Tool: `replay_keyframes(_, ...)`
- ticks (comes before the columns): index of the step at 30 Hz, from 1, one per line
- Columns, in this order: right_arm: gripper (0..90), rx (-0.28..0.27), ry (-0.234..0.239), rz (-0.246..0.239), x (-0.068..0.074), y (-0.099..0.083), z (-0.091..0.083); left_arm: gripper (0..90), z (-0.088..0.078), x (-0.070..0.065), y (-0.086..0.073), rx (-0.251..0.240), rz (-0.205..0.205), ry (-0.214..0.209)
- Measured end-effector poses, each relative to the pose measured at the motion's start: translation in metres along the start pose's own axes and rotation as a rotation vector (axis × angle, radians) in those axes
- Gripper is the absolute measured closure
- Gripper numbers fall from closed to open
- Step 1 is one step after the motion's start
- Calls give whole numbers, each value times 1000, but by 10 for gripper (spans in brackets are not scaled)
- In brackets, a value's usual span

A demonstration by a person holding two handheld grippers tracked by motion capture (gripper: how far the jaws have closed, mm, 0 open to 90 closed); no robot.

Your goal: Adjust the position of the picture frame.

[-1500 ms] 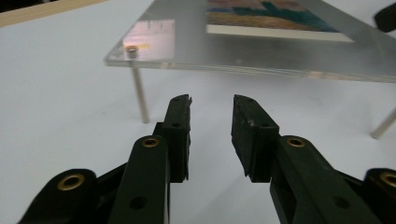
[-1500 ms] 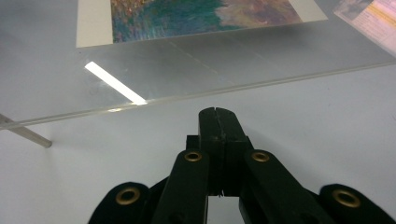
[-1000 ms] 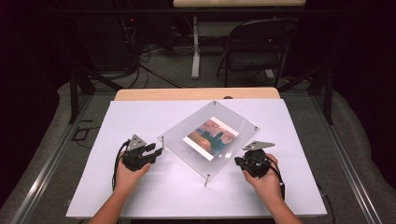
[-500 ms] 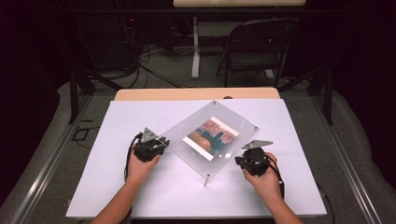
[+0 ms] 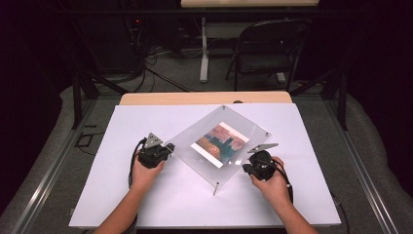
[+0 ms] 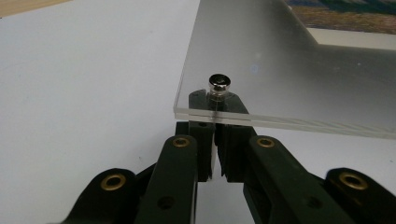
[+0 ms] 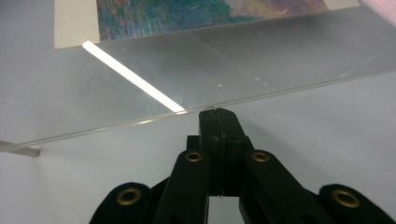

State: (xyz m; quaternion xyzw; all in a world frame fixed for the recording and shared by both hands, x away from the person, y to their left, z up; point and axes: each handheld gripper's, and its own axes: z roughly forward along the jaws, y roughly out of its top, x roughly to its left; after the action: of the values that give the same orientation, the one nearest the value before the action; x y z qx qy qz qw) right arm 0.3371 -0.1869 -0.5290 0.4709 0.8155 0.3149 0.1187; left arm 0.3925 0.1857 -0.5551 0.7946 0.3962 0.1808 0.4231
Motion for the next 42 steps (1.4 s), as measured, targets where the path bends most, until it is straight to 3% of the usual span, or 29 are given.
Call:
replay_keyframes(8,900,37,-7,18,-6,6,5,854,-8,-5,-4,11,13,-13)
replay_keyframes(24,900,87,-58,51,-28,32,15,853,-26,-23,-17,24,15,-86)
replay_keyframes(38,900,87,-91,91,-49,45,22,851,-35,-55,-26,30,28,-173)
replay_keyframes(42,900,82,-93,81,-52,51,26,850,-38,-60,-28,33,30,-182)
